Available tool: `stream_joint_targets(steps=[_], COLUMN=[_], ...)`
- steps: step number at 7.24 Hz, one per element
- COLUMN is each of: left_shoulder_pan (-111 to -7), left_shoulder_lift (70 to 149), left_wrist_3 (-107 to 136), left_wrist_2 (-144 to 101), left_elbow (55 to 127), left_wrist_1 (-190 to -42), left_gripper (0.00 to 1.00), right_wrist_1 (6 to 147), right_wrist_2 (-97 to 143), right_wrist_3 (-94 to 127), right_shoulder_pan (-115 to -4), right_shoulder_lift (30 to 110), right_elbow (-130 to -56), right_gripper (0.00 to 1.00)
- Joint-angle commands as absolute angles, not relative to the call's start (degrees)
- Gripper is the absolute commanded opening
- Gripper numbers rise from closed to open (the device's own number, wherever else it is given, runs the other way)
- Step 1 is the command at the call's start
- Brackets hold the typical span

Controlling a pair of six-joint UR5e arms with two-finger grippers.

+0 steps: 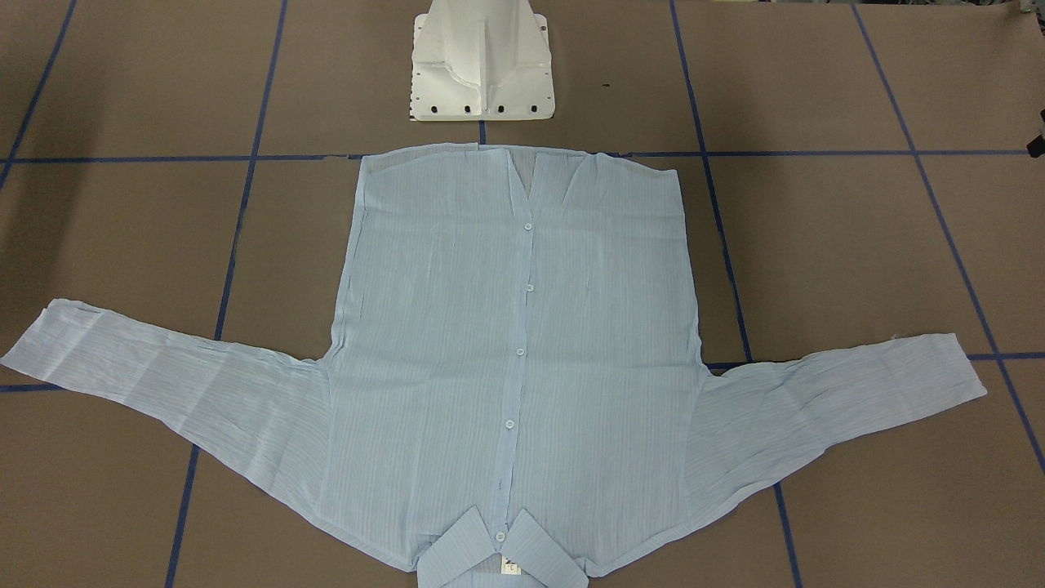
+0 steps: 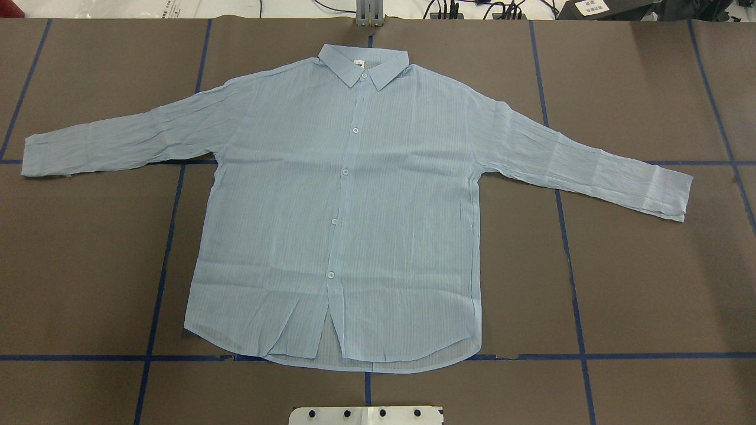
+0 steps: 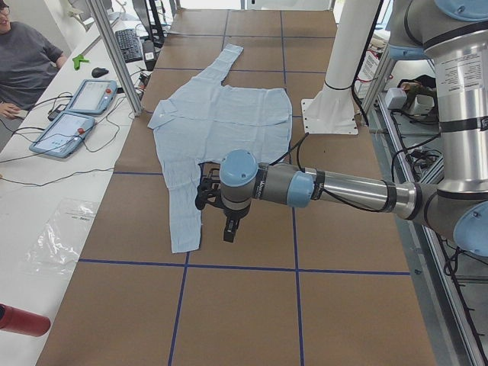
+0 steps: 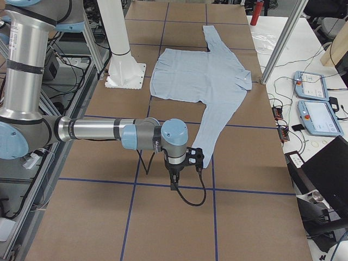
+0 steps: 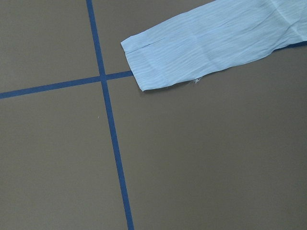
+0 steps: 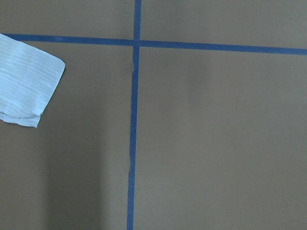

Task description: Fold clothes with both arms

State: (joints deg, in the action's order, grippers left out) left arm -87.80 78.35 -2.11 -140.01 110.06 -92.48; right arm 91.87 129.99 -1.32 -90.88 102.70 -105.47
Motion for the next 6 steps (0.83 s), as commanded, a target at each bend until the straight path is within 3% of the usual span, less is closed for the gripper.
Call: stream_joint_targets(steps=[1,4,6], left_shoulder_pan=[-87.8,-87.8,-87.8], left_shoulder_lift=[78.31,83.55,88.76], left_wrist_3=[-2.2,-1.58,-1.58], left_wrist_2=[-140.01,-140.1,-137.64], left_elbow=[110.39,110.04,108.11], left_wrist_1=[-97.08,-106.93,-110.48], left_gripper=[1.0,1.0,1.0], right_wrist_1=[91.58,79.92,79.63], right_wrist_2=[130.77,131.57,134.89], right_wrist_3=[-1.49,-0.88,-1.05], right_shoulder_pan=[-90.88,-90.88,-90.88], right_shoulder_lift=[102.13,102.13,101.95], right_elbow=[-105.82,-108.2,-107.76], right_gripper=[1.0,1.0,1.0])
